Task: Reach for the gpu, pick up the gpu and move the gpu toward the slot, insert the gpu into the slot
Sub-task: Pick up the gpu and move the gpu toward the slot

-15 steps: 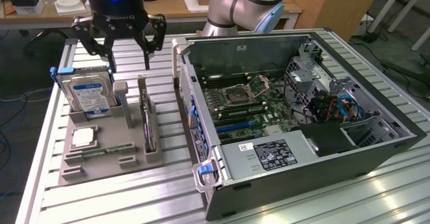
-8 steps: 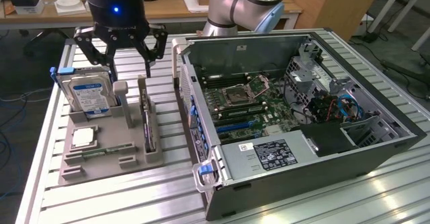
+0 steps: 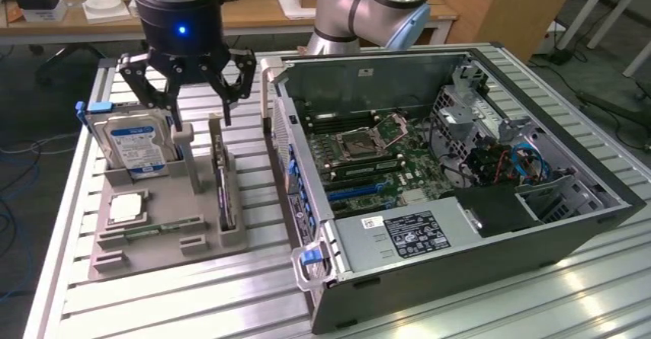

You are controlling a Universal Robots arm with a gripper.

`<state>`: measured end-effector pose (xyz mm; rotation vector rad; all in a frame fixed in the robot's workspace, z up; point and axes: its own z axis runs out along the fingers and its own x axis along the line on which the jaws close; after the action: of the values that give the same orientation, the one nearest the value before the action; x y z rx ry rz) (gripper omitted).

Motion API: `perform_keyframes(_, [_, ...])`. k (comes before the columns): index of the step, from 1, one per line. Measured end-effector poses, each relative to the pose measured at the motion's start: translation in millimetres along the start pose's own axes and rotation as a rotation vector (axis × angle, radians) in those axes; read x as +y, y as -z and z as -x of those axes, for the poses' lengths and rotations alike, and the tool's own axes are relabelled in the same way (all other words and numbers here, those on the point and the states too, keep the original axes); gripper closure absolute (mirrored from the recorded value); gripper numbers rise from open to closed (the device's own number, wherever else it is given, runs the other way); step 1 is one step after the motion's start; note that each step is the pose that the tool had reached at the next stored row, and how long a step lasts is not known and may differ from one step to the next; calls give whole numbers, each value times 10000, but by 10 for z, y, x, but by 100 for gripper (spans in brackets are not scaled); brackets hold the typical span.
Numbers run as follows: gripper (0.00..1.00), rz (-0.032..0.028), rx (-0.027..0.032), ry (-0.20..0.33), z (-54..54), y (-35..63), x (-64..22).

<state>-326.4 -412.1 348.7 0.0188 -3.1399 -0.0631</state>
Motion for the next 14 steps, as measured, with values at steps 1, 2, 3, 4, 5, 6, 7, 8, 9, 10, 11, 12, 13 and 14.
perform_keyframes(1, [35,0,0,3,2,-18,-2])
perform_keyframes(2, [35,0,1,9,4,-36,-7])
perform_keyframes(3, [35,-1,1,12,5,-53,-11])
perform_keyframes(4, [35,0,1,16,6,-73,-16])
perform_keyframes(5, [35,0,1,19,6,-91,-20])
perform_keyframes(6, [35,1,1,23,6,-109,-23])
perform_keyframes(7, [35,1,1,26,7,-127,-26])
perform_keyframes(8, [35,0,1,34,8,-145,-28])
perform_keyframes(9, [35,0,2,41,8,-162,-31])
perform_keyframes(10, [35,0,1,45,9,-181,-34])
perform_keyframes(11, [35,0,2,48,9,-200,-35])
perform_keyframes(12, [35,0,2,51,9,-218,-37])
perform_keyframes(13, [35,0,3,55,9,-235,-39])
perform_keyframes(14, [35,0,2,58,9,-253,-41])
